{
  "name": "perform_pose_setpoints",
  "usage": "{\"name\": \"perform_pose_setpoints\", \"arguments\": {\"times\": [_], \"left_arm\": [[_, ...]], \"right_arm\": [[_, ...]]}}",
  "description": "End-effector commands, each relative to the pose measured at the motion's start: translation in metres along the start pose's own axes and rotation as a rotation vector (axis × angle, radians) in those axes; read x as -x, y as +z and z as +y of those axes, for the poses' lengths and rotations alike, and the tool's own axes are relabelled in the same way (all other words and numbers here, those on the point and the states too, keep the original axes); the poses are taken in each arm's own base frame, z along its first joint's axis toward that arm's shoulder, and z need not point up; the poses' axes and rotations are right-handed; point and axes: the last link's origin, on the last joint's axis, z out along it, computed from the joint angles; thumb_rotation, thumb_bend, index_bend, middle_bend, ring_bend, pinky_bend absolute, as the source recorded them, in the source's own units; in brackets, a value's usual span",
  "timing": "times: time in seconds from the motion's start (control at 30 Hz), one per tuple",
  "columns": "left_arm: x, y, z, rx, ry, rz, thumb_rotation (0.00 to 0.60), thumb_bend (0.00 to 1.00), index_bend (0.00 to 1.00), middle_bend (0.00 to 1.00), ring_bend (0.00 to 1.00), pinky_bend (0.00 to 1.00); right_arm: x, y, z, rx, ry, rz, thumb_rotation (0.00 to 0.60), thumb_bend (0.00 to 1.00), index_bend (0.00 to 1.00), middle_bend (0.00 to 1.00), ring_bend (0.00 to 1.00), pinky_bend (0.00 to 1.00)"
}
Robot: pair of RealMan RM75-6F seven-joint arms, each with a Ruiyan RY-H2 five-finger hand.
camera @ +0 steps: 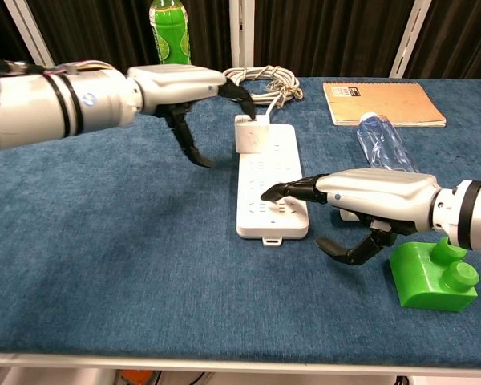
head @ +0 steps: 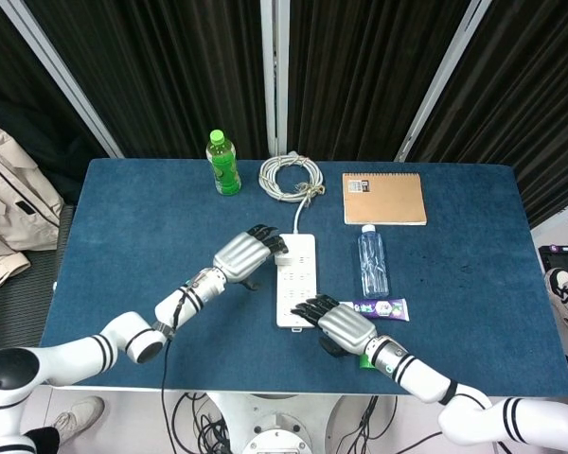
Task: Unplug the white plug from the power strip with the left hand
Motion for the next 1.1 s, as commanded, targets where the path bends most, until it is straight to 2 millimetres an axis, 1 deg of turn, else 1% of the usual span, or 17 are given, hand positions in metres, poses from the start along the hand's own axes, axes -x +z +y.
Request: {"name": "perform_pose_setpoints", "arguments": {"times": [0.03,0.17,0.3,0.47,0.53,0.8,0.97,1.07,1.1], "left_arm": [[0.002,0.013,0.004,0.003,0.020,-0.014,0.600,0.14,0.24,0.17,0.05,0.13],[0.001,0.022,0.003,-0.017,0.006,-0.006,0.600,0.14,0.24,0.17,0.05,0.13],[0.001,0.029,0.006,-0.022,-0.018,0.002,0.600,0.15,0.24,0.17,0.05,0.16],[0.002,0.038,0.011,-0.018,-0.047,0.003,0.600,0.16,0.28,0.22,0.15,0.23],[0.002,0.043,0.012,-0.015,-0.049,0.005,0.600,0.18,0.31,0.25,0.21,0.29],[0.001,0.059,0.014,-0.026,-0.070,0.032,0.600,0.27,0.39,0.35,0.34,0.47],[0.003,0.063,0.011,-0.035,-0.077,0.050,0.600,0.34,0.49,0.50,0.53,0.55],[0.004,0.065,0.010,-0.036,-0.079,0.064,0.600,0.38,0.57,0.60,0.62,0.59],[0.005,0.065,0.009,-0.036,-0.082,0.069,0.600,0.39,0.58,0.63,0.64,0.60]], "right_arm": [[0.002,0.001,0.000,0.001,0.005,0.000,0.600,0.52,0.00,0.08,0.00,0.00],[0.003,0.001,-0.001,0.002,0.014,0.002,0.600,0.52,0.00,0.08,0.00,0.00],[0.005,0.002,-0.001,-0.002,0.017,-0.002,0.600,0.52,0.00,0.08,0.00,0.00],[0.006,0.002,0.000,-0.001,0.020,-0.004,0.600,0.52,0.00,0.08,0.00,0.00],[0.007,0.002,0.000,0.001,0.023,-0.003,0.600,0.52,0.00,0.08,0.00,0.00],[0.007,0.002,0.003,0.008,0.031,-0.003,0.600,0.52,0.00,0.08,0.00,0.00],[0.006,0.003,0.004,0.007,0.028,-0.002,0.600,0.52,0.00,0.09,0.00,0.00],[0.006,0.005,0.004,0.008,0.030,-0.002,0.600,0.52,0.00,0.09,0.00,0.00],[0.006,0.005,0.004,0.008,0.031,-0.002,0.600,0.52,0.00,0.09,0.00,0.00]]}}
